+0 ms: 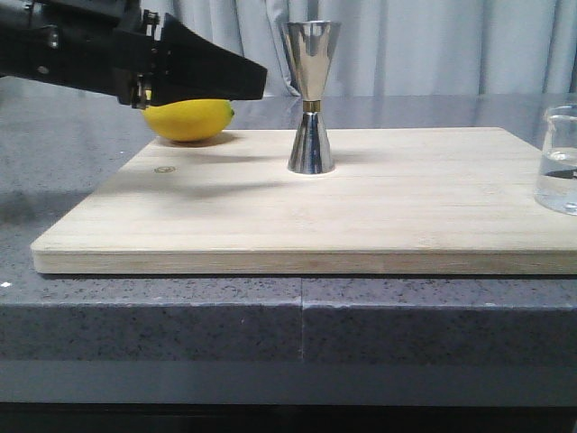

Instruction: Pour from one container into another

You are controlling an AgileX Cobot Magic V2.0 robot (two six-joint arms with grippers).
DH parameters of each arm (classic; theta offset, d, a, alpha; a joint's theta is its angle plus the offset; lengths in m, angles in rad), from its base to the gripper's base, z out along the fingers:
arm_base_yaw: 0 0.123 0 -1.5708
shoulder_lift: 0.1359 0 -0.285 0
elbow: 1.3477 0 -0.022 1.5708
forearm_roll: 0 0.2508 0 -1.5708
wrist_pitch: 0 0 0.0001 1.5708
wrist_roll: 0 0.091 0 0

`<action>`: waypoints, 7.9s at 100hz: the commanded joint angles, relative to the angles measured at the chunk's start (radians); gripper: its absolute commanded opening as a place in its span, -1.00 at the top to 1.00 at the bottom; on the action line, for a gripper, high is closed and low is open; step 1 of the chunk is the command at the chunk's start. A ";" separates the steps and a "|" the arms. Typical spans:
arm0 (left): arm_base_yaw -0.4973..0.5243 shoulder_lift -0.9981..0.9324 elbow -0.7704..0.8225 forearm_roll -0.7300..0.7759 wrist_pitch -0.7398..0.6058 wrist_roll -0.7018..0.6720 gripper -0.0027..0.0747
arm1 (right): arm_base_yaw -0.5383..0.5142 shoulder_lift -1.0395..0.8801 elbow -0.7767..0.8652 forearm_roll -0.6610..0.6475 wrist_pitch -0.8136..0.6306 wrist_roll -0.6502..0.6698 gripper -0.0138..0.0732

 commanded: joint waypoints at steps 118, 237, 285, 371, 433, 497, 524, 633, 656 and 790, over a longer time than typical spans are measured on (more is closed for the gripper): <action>-0.140 0.158 -0.253 -0.082 0.054 0.002 0.07 | -0.007 0.006 0.117 -0.015 -0.256 -0.059 -0.09; -0.131 0.152 -0.253 -0.073 0.123 -0.008 0.99 | 0.188 0.006 0.404 -0.009 -0.580 -0.059 -0.47; -0.131 0.136 -0.329 -0.056 0.148 -0.074 0.99 | 0.242 0.016 0.412 -0.007 -0.635 -0.058 -0.58; -0.131 0.133 -0.338 -0.031 0.148 -0.090 0.99 | 0.321 0.534 0.412 -0.050 -1.255 -0.058 -0.58; -0.131 0.133 -0.338 -0.021 0.148 -0.105 0.99 | 0.321 0.542 0.412 -0.052 -1.269 -0.059 -0.28; -0.131 0.133 -0.338 -0.021 0.148 -0.105 0.99 | 0.321 0.542 0.412 -0.054 -1.277 -0.059 0.04; -0.131 0.133 -0.338 -0.019 0.148 -0.105 0.99 | 0.321 0.542 0.391 -0.071 -1.288 -0.059 0.05; -0.223 0.133 -0.342 -0.009 0.148 -0.129 0.99 | 0.321 0.523 -0.246 -0.476 -0.717 -0.059 0.05; -0.251 0.119 -0.368 0.032 0.148 -0.129 0.99 | 0.329 0.523 -0.297 -0.527 -0.665 -0.059 0.05; -0.276 0.119 -0.380 0.029 0.148 -0.156 0.99 | 0.430 0.492 -0.316 -0.846 -0.588 -0.059 0.05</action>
